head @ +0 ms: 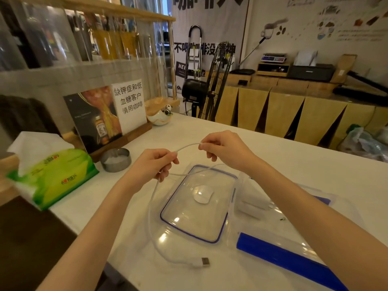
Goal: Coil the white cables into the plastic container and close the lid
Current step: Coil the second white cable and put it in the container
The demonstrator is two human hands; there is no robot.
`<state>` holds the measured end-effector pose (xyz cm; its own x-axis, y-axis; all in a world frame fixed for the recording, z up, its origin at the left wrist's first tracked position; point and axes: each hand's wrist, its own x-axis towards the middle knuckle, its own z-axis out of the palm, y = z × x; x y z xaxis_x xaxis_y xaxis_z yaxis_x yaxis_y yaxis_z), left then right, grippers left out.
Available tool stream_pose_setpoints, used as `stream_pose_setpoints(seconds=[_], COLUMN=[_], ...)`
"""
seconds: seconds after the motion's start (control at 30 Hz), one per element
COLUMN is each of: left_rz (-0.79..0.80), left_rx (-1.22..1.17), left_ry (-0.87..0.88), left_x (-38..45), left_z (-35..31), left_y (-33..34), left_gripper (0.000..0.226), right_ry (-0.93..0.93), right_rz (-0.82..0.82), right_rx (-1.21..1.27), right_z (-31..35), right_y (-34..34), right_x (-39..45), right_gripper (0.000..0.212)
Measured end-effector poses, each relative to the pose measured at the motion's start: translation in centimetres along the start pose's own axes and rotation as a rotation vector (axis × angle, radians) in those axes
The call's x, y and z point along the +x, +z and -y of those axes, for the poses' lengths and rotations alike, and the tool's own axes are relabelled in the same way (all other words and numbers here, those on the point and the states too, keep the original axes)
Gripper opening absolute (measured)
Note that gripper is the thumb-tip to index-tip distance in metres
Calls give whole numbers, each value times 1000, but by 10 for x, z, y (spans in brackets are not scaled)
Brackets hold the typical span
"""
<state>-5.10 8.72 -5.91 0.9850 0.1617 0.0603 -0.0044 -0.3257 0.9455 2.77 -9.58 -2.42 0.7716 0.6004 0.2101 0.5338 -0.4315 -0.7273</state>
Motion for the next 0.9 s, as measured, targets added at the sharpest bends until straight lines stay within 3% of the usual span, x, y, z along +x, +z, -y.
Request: stream_pose_setpoints(seconds=[0.27, 0.47, 0.6, 0.7, 0.8, 0.9], left_rz=[122, 269, 268, 263, 287, 416], left_rx=[-416, -451, -409, -483, -522, -588], left_ry=[-2, 49, 125, 174, 176, 160], left_x=[-7, -12, -8, -4, -1, 0], left_z=[-29, -55, -75, -96, -112, -127], left_y=[6, 26, 40, 54, 72, 92], left_gripper=[19, 22, 23, 26, 27, 26], right_ry=[1, 183, 206, 204, 39, -176], right_rz=[-439, -768, -837, -790, -790, -757], right_rx=[190, 461, 267, -33, -320, -534], right_z=[4, -5, -20, -30, -25, -15], right_y=[-40, -89, -100, -96, -95, -92], right_x=[1, -12, -22, -28, -34, -39], right_gripper=[16, 16, 17, 34, 56, 51])
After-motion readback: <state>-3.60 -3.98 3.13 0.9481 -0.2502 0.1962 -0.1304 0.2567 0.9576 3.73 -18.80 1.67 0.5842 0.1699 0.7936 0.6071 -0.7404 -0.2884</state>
